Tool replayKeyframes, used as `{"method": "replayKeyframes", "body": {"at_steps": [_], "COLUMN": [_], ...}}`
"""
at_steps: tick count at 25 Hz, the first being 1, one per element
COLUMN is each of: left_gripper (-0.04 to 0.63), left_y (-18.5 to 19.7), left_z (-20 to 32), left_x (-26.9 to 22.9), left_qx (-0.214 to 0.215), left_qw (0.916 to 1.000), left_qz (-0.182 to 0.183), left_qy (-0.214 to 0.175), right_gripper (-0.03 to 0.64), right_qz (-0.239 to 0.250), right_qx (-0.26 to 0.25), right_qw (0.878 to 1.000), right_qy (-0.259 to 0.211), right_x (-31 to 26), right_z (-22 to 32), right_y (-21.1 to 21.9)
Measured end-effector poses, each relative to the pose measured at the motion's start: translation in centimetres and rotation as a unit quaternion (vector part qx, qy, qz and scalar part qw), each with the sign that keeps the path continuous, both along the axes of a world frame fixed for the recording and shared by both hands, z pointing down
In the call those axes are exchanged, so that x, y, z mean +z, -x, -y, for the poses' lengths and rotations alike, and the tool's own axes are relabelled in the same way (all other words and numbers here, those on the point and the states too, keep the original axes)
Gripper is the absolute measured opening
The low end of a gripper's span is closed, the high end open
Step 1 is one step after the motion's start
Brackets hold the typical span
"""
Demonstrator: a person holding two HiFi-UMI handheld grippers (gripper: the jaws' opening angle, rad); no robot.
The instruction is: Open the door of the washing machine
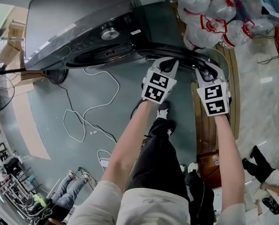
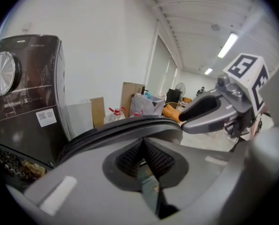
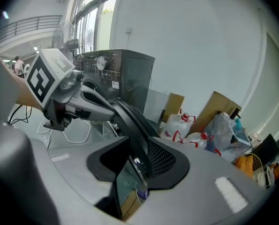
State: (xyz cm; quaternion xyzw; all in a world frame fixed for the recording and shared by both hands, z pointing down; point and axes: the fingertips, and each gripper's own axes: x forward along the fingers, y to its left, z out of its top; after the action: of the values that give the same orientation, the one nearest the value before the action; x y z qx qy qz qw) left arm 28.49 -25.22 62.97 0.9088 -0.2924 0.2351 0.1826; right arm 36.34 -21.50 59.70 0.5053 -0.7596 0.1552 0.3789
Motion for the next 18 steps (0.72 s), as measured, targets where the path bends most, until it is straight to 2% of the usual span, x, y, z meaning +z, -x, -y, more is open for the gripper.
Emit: {"method": "replayKeyframes", "body": {"at_steps": [10, 18], "left_gripper": [0.058, 0.058], "left_y": [3.2, 8.8], "left_z": [-2.1, -6.9], "left_x": [-0.7, -3.3], "left_qx": [-0.028, -0.060], "left_qw": [0.9996, 0.9982], "left_qz": [-0.006, -0.002], "left_qy": [0.007, 0.009], "right_gripper": [0.114, 0.114], "right_qz": [0.039, 0.068], "right_qx": [0.017, 0.039], "right_qw": [0.999, 0.997], "right_qy": [0.000, 0.013], "right_x": [-1.1, -2.1], "right_z": [-2.7, -5.8], "right_y": [2.4, 4.6]}}
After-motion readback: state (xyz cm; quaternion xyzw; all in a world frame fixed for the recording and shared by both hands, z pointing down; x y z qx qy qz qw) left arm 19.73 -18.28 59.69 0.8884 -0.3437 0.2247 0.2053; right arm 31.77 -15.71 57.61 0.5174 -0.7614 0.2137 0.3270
